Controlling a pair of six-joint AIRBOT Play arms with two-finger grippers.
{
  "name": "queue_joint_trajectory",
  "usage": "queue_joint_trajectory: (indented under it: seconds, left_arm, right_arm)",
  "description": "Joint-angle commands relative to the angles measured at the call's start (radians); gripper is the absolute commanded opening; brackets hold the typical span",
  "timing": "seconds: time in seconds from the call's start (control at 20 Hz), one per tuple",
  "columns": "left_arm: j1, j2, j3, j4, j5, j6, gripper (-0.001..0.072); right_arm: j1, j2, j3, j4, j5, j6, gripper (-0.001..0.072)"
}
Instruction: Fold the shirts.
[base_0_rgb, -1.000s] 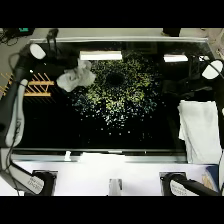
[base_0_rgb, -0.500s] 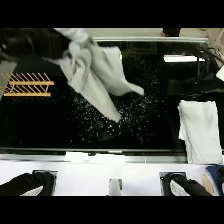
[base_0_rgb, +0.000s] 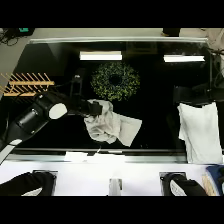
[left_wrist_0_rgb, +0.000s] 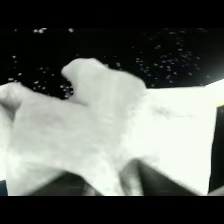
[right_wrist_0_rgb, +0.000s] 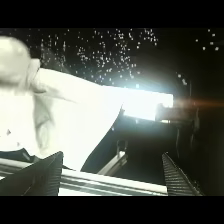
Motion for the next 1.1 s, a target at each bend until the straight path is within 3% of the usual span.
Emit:
queue_joint_trajectory:
  seconds: [0.0,0.15,0.25,0.35,0.4,0.45,0.5,0.65,0.8,1.05]
  left_arm:
    - [0.134,-0.010,0.070,-0.018,-0.085,0.049,0.0675]
    - [0.330,-0.009,0.265,-0.018,-0.397,0.216,0.0648]
    - [0.428,0.013,0.233,-0.020,-0.557,0.287,0.0502]
    - [0.466,0.075,0.063,-0.067,-0.566,0.297,0.0510]
    - [0.467,0.112,-0.042,-0.124,-0.535,0.292,0.0555]
    - [0.460,0.149,-0.160,-0.216,-0.481,0.270,0.0676]
    - [0.444,0.180,-0.265,-0.308,-0.412,0.253,0.0716]
    - [0.350,0.203,-0.516,-0.555,-0.195,0.235,0.0716]
    - [0.218,0.166,-0.626,-0.698,0.015,0.203,0.0715]
    - [0.098,0.077,-0.636,-0.764,0.266,0.187,0.0714]
  right_arm:
    - [0.000,-0.024,0.000,0.002,0.011,0.005,0.0674]
    - [0.000,-0.077,0.000,0.021,0.013,0.005,0.0674]
    - [0.000,-0.119,0.000,0.039,0.019,0.005,0.0674]
    - [0.000,-0.152,-0.006,0.048,0.016,0.004,0.0674]
    - [0.000,-0.158,-0.026,0.055,0.002,0.001,0.0674]
    - [0.000,-0.159,-0.059,0.061,-0.016,0.001,0.0674]
    - [0.000,-0.159,-0.095,0.062,-0.028,0.000,0.0674]
    - [0.000,-0.159,-0.228,0.082,-0.051,-0.019,0.0674]
    - [0.000,-0.159,-0.344,0.100,-0.083,-0.026,0.0674]
    - [0.000,-0.159,-0.464,0.128,-0.105,-0.059,0.0679]
